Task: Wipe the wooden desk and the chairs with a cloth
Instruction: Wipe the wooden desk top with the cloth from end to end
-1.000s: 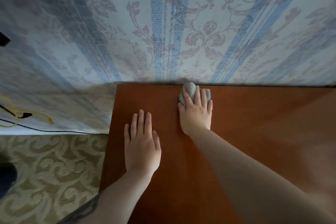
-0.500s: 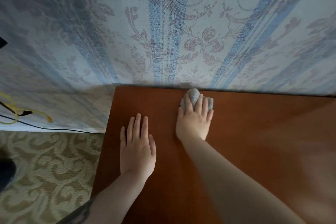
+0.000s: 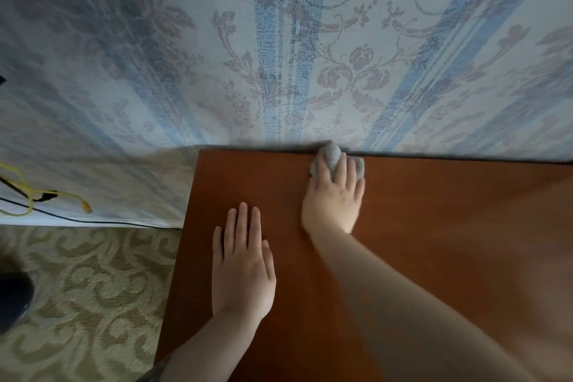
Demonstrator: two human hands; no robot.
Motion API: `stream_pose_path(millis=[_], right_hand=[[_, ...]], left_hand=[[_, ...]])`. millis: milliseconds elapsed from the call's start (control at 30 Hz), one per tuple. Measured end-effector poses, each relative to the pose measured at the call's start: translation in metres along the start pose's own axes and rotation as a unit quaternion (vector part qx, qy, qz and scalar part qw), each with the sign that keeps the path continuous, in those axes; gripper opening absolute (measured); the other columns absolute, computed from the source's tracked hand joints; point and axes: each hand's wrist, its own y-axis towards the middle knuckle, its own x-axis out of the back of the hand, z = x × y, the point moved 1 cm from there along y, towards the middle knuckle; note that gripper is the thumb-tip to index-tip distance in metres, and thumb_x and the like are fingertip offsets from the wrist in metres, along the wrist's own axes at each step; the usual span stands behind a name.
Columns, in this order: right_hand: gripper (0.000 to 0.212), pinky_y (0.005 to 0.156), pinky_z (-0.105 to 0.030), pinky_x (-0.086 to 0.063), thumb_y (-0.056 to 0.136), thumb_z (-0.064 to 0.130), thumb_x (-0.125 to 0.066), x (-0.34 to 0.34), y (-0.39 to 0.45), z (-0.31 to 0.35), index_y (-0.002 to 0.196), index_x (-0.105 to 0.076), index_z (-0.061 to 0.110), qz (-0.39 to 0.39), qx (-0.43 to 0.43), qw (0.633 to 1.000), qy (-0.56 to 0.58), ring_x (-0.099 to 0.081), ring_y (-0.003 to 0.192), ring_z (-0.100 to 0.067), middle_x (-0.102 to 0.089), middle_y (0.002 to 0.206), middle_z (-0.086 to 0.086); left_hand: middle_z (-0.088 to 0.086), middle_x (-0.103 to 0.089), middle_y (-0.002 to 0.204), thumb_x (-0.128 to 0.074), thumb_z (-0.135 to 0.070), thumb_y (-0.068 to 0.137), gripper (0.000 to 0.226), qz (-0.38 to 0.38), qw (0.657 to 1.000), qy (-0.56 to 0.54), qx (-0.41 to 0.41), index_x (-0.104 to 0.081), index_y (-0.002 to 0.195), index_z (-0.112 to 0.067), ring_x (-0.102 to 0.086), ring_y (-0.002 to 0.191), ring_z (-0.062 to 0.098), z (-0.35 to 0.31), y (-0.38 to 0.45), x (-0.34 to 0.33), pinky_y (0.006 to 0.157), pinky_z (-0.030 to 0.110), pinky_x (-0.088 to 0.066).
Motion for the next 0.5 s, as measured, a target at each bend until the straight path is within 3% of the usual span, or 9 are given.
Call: stream_pose_path(millis=[33, 100, 167, 233, 300, 400, 433, 500], right_hand=[[0.049, 0.12, -0.041, 0.006, 0.102, 0.038, -0.029, -0.006, -0.007, 0.023, 0.151, -0.023, 0.04, 0.012, -0.001, 1.0, 0.014, 0.007, 0.149, -0.018, -0.002, 0.164, 0.001], [0.045, 0.12, -0.041, 0.005, 0.102, 0.037, -0.03, -0.014, -0.024, 0.048, 0.147, -0.033, 0.04, 0.051, 0.167, 0.984, 0.035, 0.005, 0.149, -0.015, -0.008, 0.163, 0.004], [0.045, 0.121, -0.037, 0.004, 0.103, 0.039, -0.025, -0.007, -0.031, 0.04, 0.147, -0.035, 0.042, 0.12, 0.374, 0.919, 0.031, 0.0, 0.149, -0.012, -0.015, 0.162, 0.007], [0.046, 0.12, -0.032, 0.004, 0.104, 0.038, -0.028, 0.003, -0.011, 0.021, 0.149, -0.027, 0.045, 0.172, 0.453, 0.875, -0.014, 0.001, 0.149, -0.009, -0.012, 0.162, 0.008], [0.047, 0.12, -0.033, 0.004, 0.105, 0.037, -0.03, 0.004, 0.011, 0.019, 0.15, -0.022, 0.045, 0.147, 0.427, 0.89, -0.058, 0.001, 0.149, -0.011, -0.01, 0.162, 0.007], [0.046, 0.121, -0.035, 0.003, 0.105, 0.035, -0.028, -0.008, 0.008, 0.07, 0.151, -0.025, 0.039, 0.087, 0.292, 0.952, -0.011, 0.002, 0.149, -0.014, -0.011, 0.163, 0.004], [0.046, 0.12, -0.036, 0.003, 0.105, 0.033, -0.029, -0.016, -0.002, 0.093, 0.151, -0.026, 0.037, 0.084, 0.268, 0.96, 0.008, 0.003, 0.149, -0.015, -0.009, 0.163, 0.003], [0.047, 0.12, -0.037, 0.004, 0.104, 0.028, -0.033, -0.031, -0.027, 0.131, 0.15, -0.03, 0.036, 0.114, 0.308, 0.944, 0.015, 0.005, 0.149, -0.016, -0.007, 0.163, 0.002]], left_hand=[[0.008, -0.027, 0.157, -0.018, -0.032, 0.099, 0.055, -0.001, 1.0, -0.002, -0.001, -0.031, 0.149, -0.012, -0.019, 0.147, 0.022, 0.0, 0.0, 0.001, 0.116, 0.044, -0.017], [0.01, -0.033, 0.154, -0.022, -0.031, 0.097, 0.056, 0.004, 1.0, -0.01, -0.002, -0.036, 0.147, -0.009, -0.024, 0.145, 0.023, 0.001, 0.0, 0.002, 0.115, 0.045, -0.02], [0.013, -0.035, 0.152, -0.023, -0.031, 0.096, 0.058, 0.01, 1.0, -0.008, 0.006, -0.038, 0.145, -0.004, -0.026, 0.144, 0.024, 0.0, -0.001, 0.004, 0.116, 0.046, -0.02], [0.013, -0.031, 0.154, -0.023, -0.034, 0.097, 0.06, 0.018, 0.999, -0.018, 0.044, -0.031, 0.148, -0.002, -0.022, 0.146, 0.024, -0.002, -0.001, 0.007, 0.117, 0.045, -0.016], [0.013, -0.028, 0.156, -0.023, -0.037, 0.097, 0.063, 0.03, 0.997, -0.018, 0.065, -0.027, 0.149, -0.002, -0.021, 0.146, 0.025, -0.004, 0.0, 0.009, 0.116, 0.047, -0.017], [0.016, -0.025, 0.157, -0.026, -0.037, 0.096, 0.062, 0.076, 0.995, -0.005, 0.068, -0.031, 0.149, -0.003, -0.018, 0.147, 0.029, -0.003, 0.001, 0.014, 0.116, 0.049, -0.016], [0.017, -0.018, 0.158, -0.028, -0.038, 0.096, 0.064, 0.118, 0.991, 0.006, 0.059, -0.025, 0.151, -0.005, -0.01, 0.148, 0.031, -0.004, 0.002, 0.02, 0.118, 0.05, -0.01], [0.019, 0.002, 0.16, -0.029, -0.038, 0.099, 0.068, 0.177, 0.982, 0.066, 0.028, -0.002, 0.153, -0.008, 0.009, 0.146, 0.038, -0.005, 0.002, 0.029, 0.118, 0.055, 0.006]])
